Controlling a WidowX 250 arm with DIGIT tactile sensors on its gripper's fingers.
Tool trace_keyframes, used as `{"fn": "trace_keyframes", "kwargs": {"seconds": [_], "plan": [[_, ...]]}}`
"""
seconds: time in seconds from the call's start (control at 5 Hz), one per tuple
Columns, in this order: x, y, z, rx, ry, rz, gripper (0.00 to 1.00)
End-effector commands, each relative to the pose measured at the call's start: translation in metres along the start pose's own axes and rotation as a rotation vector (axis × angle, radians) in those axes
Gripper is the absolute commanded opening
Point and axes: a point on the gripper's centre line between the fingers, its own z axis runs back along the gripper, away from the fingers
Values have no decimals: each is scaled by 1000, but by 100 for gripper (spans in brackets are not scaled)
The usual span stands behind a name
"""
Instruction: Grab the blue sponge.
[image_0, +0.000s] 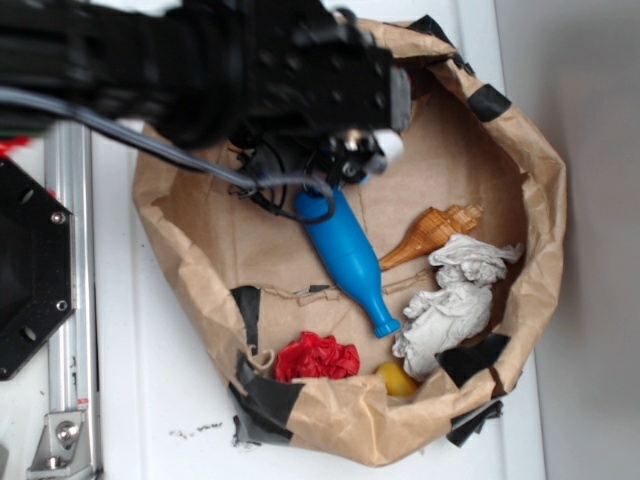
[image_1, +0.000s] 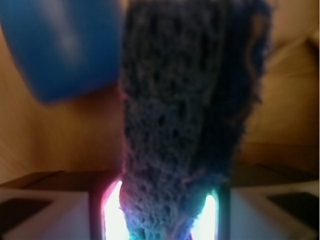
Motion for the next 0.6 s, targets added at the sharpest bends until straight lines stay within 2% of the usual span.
{"fn": "trace_keyframes", "kwargs": {"seconds": [0.0,0.2,0.4], "plan": [[13,-17,102,47,-198,380,0],[25,-30,130,-29,-210,631,0],[29,-35,125,-64,-149,745,0]]}}
